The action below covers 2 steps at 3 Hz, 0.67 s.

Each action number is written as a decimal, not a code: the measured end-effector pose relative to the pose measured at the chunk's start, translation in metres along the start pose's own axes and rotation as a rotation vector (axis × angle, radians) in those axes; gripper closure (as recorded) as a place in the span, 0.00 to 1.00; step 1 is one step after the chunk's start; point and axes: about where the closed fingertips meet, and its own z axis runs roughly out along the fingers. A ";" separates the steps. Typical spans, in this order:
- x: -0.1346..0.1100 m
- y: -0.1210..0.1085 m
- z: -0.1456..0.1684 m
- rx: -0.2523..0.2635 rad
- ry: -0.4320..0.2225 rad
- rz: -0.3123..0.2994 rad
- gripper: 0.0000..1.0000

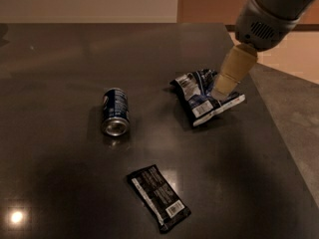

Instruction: Place pepsi can upright

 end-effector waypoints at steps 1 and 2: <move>-0.031 -0.006 0.015 -0.013 -0.007 0.071 0.00; -0.062 -0.005 0.028 0.001 0.001 0.156 0.00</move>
Offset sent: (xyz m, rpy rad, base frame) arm 0.0535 0.0939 -0.0154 0.0546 0.0597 -0.3107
